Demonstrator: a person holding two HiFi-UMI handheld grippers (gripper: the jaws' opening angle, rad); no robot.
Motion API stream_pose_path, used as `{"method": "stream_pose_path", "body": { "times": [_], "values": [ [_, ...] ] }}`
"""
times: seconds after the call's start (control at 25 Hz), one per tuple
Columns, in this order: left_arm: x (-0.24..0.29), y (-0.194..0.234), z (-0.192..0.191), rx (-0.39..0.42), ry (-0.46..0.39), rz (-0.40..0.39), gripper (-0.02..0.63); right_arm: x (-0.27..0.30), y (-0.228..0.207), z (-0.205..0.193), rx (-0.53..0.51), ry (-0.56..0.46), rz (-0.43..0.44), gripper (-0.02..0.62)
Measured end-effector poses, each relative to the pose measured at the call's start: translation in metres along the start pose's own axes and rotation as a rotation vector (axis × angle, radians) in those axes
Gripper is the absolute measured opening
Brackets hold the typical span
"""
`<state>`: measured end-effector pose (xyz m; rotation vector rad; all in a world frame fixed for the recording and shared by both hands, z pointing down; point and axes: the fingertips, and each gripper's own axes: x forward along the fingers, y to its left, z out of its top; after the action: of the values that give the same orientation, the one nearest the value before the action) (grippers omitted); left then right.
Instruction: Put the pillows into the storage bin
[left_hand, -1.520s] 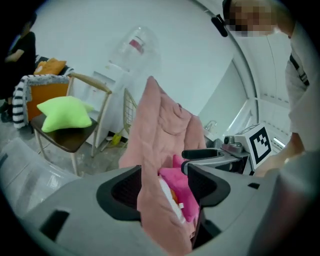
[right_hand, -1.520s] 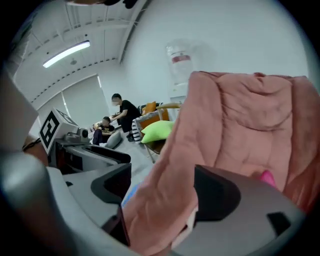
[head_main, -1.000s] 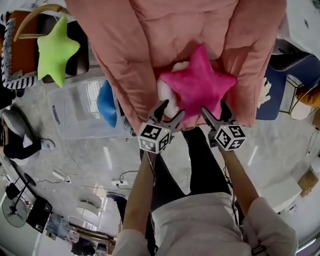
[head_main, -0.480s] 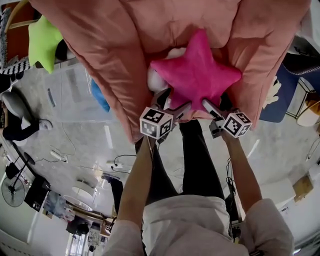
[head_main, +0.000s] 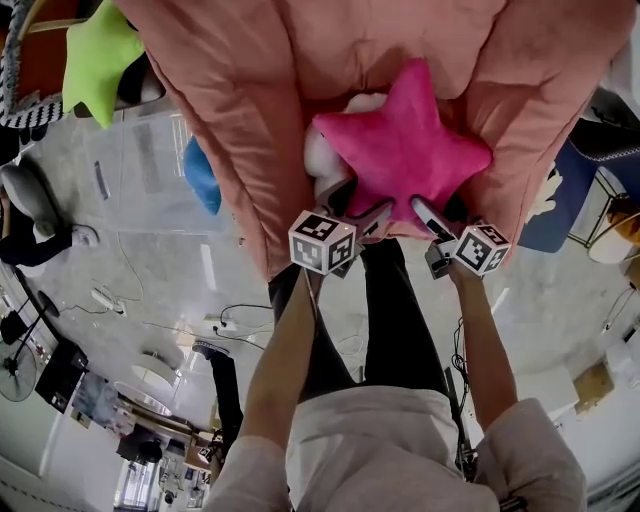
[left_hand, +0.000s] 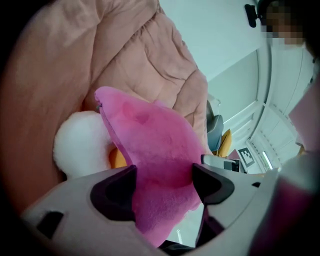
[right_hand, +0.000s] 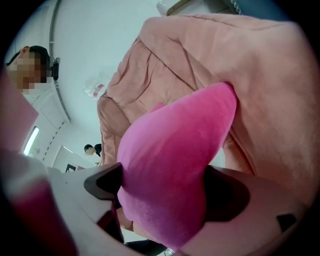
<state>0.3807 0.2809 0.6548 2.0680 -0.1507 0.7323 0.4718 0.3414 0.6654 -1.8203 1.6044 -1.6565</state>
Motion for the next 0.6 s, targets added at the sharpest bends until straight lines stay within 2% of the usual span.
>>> {"method": "stream_pose_path", "body": {
  "times": [0.24, 0.44, 0.6],
  "values": [
    [-0.034, -0.020, 0.028, 0.065, -0.037, -0.054, 0.357, -0.016, 0.047, 0.013, -0.028, -0.082, -0.026, 0.503],
    [-0.072, -0.042, 0.070, 0.150, -0.098, -0.109, 0.357, -0.027, 0.100, 0.042, -0.106, -0.154, -0.011, 0.503],
    [-0.109, -0.051, 0.109, 0.186, -0.171, -0.113, 0.356, -0.024, 0.151, 0.068, -0.175, -0.178, 0.019, 0.503]
  ]
}}
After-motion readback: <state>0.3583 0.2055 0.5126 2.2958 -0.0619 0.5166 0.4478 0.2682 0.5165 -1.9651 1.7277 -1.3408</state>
